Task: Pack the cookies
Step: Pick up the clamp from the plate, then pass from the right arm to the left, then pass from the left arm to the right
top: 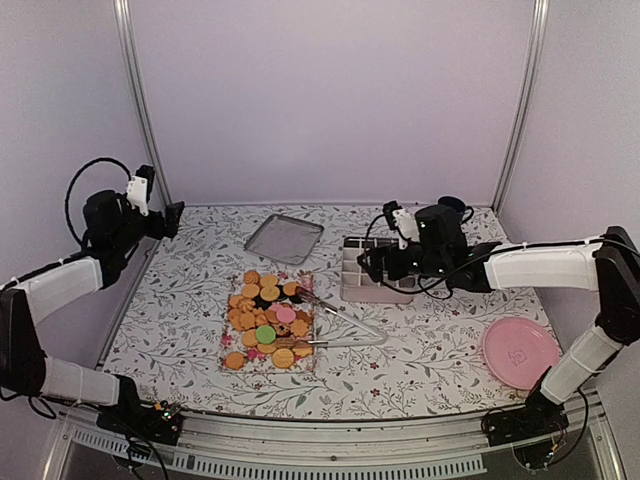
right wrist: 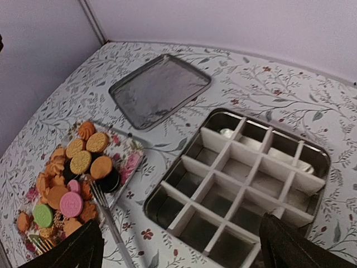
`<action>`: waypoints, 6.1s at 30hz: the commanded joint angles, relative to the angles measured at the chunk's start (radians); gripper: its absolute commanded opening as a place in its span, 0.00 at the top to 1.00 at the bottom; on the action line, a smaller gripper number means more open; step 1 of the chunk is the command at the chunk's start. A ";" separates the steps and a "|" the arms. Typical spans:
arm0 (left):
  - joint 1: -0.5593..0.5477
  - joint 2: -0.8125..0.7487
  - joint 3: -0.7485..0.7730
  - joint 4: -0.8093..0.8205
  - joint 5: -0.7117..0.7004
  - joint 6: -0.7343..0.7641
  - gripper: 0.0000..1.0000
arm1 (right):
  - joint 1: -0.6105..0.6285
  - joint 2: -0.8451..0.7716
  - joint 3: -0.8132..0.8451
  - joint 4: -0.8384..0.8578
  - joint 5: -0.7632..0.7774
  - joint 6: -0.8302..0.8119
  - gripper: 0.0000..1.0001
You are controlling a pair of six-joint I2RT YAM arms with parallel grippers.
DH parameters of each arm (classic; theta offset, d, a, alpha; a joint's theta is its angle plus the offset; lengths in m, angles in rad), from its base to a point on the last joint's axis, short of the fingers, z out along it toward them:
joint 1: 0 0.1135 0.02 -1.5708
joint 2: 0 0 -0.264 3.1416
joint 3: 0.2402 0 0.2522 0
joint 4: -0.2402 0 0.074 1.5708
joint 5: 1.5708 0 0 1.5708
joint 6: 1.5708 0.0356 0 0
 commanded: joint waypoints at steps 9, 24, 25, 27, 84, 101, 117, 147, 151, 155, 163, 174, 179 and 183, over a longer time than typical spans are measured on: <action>-0.017 0.034 0.266 -0.839 0.162 0.066 0.01 | 0.159 0.293 0.204 -0.129 -0.238 -0.008 0.15; -0.068 0.008 0.322 -1.070 0.185 0.280 0.01 | 0.175 0.324 0.124 -0.155 -0.233 -0.050 0.55; -0.092 0.012 0.317 -1.076 0.165 0.300 0.01 | 0.177 0.329 0.128 -0.163 -0.237 -0.052 0.56; -0.130 0.029 0.315 -1.079 0.114 0.312 0.01 | 0.181 0.341 0.143 -0.185 -0.243 -0.062 0.58; -0.685 0.122 0.441 -1.444 0.254 0.737 0.87 | 0.352 0.459 0.775 -0.702 0.107 -0.301 1.00; -0.693 0.076 0.479 -1.407 0.184 0.713 0.68 | 0.366 0.476 0.816 -0.736 0.128 -0.325 1.00; -0.696 0.081 0.504 -1.504 0.191 0.748 0.50 | 0.367 0.472 0.830 -0.749 0.140 -0.334 1.00; -0.699 0.154 0.467 -1.416 0.215 0.700 1.00 | 0.371 0.448 0.882 -0.739 0.068 -0.345 0.98; -0.699 0.141 0.476 -1.412 0.254 0.687 1.00 | 0.370 0.438 0.882 -0.737 0.063 -0.351 0.93; -0.698 0.113 0.479 -1.383 0.293 0.670 1.00 | 0.368 0.407 0.877 -0.727 0.050 -0.354 0.50; -0.557 0.152 0.619 -1.345 0.504 0.458 1.00 | 0.249 0.165 0.679 -0.479 -0.195 -0.229 0.00; -0.474 0.157 0.653 -1.321 0.719 0.296 1.00 | 0.114 -0.103 0.188 0.119 -0.491 0.070 0.01; -0.475 0.145 0.649 -1.302 0.788 0.249 1.00 | 0.113 -0.082 0.126 0.304 -0.525 0.144 0.01; -0.475 0.137 0.636 -1.300 0.847 0.229 1.00 | 0.113 -0.047 0.087 0.437 -0.558 0.213 0.01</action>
